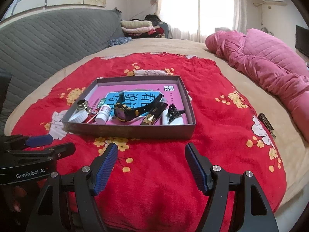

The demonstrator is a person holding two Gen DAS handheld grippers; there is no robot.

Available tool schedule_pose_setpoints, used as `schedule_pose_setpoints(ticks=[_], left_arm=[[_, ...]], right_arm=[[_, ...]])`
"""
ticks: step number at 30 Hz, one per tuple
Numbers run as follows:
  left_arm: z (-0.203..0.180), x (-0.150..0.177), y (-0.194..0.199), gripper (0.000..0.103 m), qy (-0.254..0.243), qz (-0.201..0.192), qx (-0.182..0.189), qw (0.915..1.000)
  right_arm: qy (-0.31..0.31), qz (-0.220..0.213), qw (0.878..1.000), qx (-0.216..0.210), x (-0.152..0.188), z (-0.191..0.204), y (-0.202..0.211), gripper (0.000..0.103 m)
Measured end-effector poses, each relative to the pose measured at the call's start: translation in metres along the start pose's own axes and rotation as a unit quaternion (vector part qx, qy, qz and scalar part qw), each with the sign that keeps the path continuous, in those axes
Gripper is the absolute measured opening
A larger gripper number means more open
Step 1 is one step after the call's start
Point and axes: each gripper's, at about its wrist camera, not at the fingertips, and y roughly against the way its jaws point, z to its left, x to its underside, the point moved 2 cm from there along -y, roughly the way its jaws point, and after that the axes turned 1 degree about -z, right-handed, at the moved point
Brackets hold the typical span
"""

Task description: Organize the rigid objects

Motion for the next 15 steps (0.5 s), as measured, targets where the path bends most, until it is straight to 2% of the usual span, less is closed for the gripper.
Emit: schedule_pose_setpoints(ticks=[15], left_arm=[[0.002,0.000,-0.020,0.065,0.001,-0.005,0.000,1.0000]], right_arm=[[0.005,0.015,1.000,-0.005,0.004,0.003,-0.020,0.074]])
